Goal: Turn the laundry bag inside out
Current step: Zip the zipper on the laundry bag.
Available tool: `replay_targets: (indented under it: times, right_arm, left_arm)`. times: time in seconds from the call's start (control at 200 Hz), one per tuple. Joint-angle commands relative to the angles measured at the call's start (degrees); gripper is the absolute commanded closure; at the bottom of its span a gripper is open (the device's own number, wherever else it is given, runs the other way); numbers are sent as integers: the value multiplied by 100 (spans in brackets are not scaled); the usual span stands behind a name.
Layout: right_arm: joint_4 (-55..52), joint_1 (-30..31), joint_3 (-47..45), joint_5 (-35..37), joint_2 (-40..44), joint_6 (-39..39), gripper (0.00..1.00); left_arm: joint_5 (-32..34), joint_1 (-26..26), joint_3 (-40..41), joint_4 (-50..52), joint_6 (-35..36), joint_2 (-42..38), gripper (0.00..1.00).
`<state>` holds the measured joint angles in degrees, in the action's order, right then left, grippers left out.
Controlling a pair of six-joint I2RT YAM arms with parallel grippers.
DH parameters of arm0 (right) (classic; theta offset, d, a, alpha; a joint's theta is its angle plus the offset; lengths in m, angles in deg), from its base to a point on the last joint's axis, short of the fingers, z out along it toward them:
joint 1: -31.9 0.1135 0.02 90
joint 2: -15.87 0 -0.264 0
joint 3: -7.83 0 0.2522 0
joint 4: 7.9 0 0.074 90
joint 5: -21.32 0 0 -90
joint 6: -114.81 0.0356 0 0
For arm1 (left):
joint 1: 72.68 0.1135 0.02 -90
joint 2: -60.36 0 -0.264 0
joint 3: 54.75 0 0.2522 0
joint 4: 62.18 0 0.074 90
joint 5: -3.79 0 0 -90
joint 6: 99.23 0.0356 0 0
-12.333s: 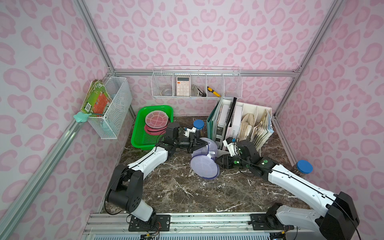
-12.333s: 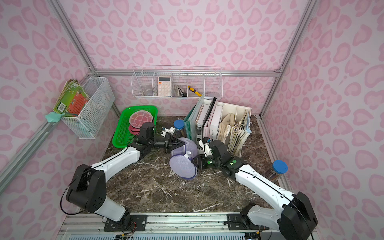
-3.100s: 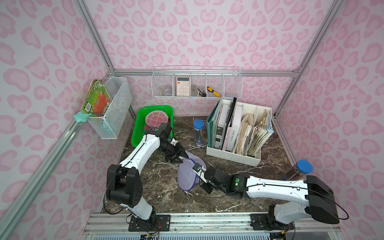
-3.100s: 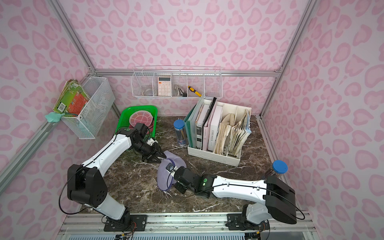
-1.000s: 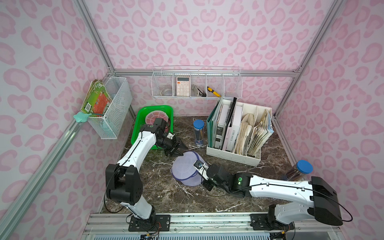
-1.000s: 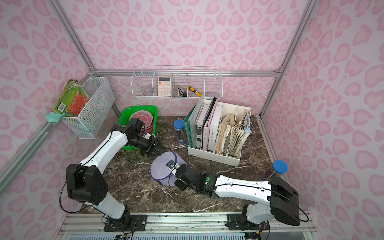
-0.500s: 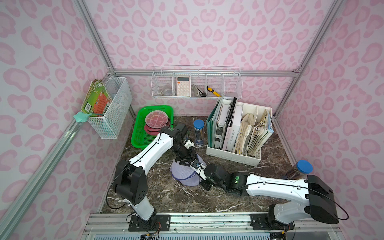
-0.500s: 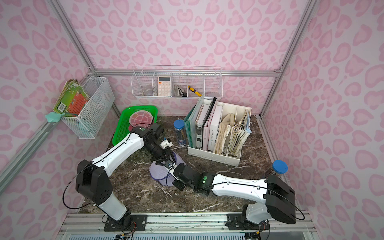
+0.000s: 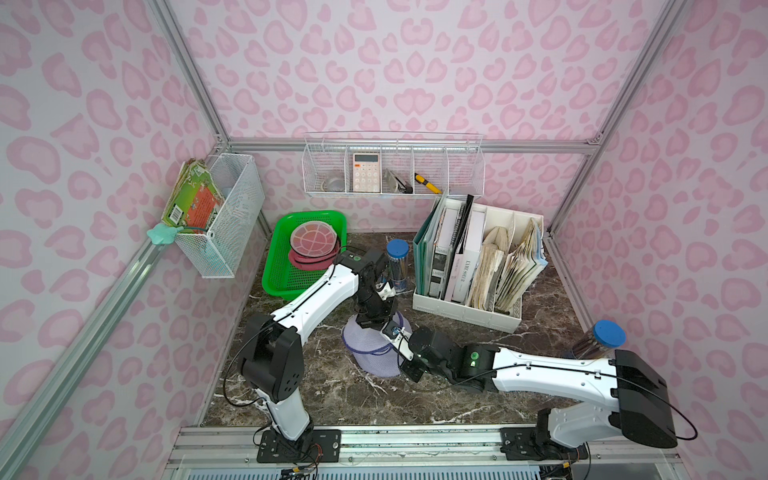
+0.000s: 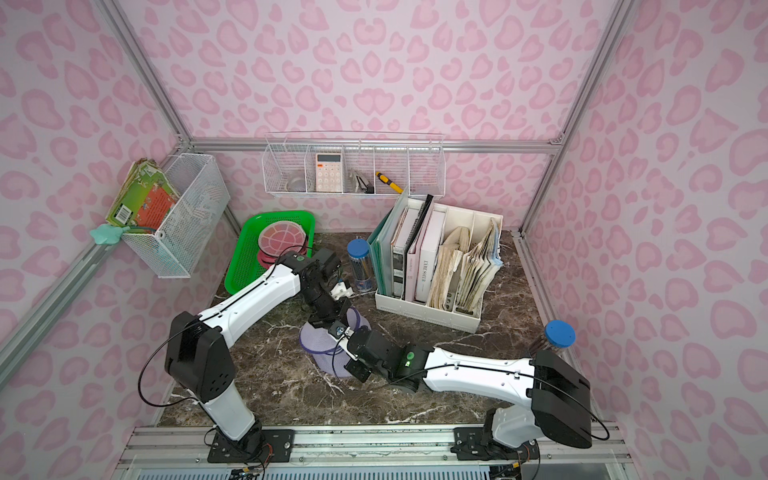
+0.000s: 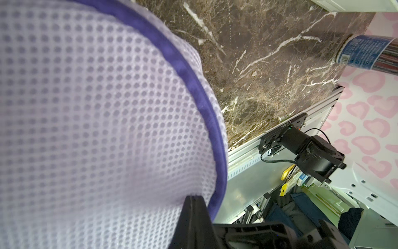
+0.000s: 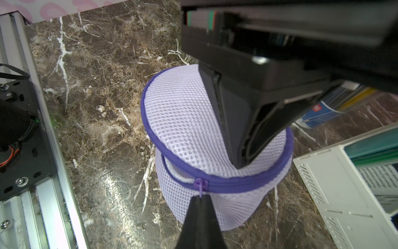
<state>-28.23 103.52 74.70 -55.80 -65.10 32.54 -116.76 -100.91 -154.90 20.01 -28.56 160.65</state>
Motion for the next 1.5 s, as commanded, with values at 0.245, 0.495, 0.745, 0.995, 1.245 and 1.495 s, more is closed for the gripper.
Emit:
replay_targets:
  times: [0.245, 0.495, 0.745, 0.995, 1.245, 1.495]
  right_arm:
    - [-14, 141, -134, 118, 64, 139, 100]
    - [86, 199, -268, 180, 79, 228, 100]
    - [189, 221, -334, 179, 73, 245, 100]
    - [225, 263, -344, 188, 57, 248, 100]
    - [200, 294, -343, 206, 11, 218, 100]
    - [200, 371, -476, 266, 19, 355, 100]
  left_arm:
    - [224, 275, -70, -48, -339, 36, 100]
    - [-134, 263, -158, -141, -290, 0, 69]
    - [189, -96, -161, -35, -304, 229, 50]
    - [821, -552, -286, 189, -251, 575, 46]
    - [1263, -727, -290, 280, -243, 917, 61]
    - [1489, -634, -249, 214, -423, 1021, 100]
